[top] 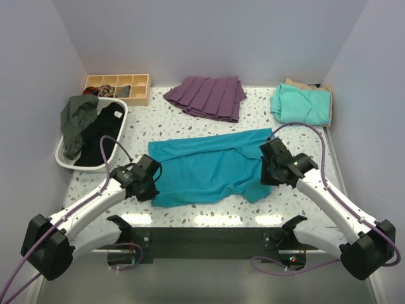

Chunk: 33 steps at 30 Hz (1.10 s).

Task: Fold and stack the t-shirts
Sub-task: Fold the other side of the tshirt into a rectangle

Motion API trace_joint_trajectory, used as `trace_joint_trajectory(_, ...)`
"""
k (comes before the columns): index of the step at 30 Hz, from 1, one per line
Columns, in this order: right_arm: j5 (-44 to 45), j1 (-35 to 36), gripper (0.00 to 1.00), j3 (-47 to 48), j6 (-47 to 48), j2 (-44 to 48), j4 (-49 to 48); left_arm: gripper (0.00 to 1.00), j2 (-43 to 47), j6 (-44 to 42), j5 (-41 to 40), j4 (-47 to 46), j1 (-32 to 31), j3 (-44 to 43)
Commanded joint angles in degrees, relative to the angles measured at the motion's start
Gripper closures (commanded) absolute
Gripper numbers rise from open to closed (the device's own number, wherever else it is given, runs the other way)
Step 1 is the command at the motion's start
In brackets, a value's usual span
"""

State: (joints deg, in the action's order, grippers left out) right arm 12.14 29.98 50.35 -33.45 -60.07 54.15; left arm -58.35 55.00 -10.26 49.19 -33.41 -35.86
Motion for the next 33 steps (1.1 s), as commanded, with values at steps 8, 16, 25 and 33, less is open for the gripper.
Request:
trace_joint_trajectory(8, -0.89, 0.08, 1.00, -0.34, -2.41, 2.42, 3.77, 0.60, 3.24, -1.39, 3.05, 5.66, -0.17, 1.31)
trace_joint_trajectory(16, -0.28, 0.17, 1.00, 0.28, -2.49, 2.94, 4.12, 0.58, 2.80, 0.80, 3.76, 2.93, -1.65, 4.04)
trace_joint_trajectory(25, -0.10, 0.08, 0.99, 0.19, -2.67, 3.38, 3.95, 0.58, -2.64, 2.48, 1.30, 3.46, -5.88, 2.02)
trace_joint_trajectory(33, -0.01, 0.08, 0.99, 0.28, -2.76, 4.61, 4.30, 0.66, -6.42, 1.77, 3.93, -2.15, -7.46, 3.51)
